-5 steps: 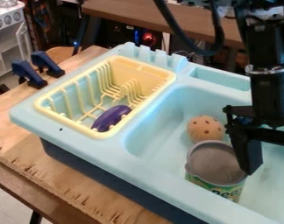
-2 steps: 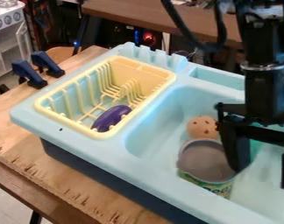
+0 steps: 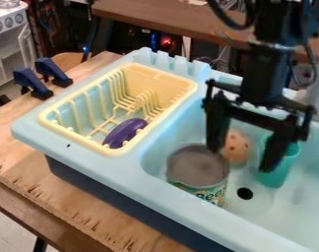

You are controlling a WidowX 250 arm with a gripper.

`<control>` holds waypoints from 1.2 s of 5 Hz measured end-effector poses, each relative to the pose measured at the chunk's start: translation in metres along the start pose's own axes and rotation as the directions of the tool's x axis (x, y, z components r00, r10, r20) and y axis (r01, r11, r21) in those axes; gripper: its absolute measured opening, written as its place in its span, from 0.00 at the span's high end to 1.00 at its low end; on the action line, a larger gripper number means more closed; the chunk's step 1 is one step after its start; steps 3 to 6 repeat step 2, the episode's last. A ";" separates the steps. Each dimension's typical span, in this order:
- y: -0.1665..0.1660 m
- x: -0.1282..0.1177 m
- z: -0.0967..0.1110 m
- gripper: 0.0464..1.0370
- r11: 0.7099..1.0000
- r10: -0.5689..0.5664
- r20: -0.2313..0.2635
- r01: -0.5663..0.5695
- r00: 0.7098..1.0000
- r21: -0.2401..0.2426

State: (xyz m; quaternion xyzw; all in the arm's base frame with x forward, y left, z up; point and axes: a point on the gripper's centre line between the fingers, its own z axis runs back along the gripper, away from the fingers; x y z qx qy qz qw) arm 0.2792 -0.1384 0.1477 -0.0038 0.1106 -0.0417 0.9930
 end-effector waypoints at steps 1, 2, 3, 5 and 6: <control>0.008 0.001 0.003 0.03 0.999 0.027 -0.003 -0.027 1.000 0.025; 0.005 0.005 0.003 0.03 1.000 0.010 0.024 -0.010 1.000 0.011; 0.005 0.005 0.003 0.03 1.000 0.010 0.024 -0.010 1.000 0.011; 0.005 0.005 0.003 0.03 1.000 0.010 0.024 -0.010 1.000 0.011; 0.005 0.005 0.003 0.03 1.000 0.010 0.024 -0.010 1.000 0.011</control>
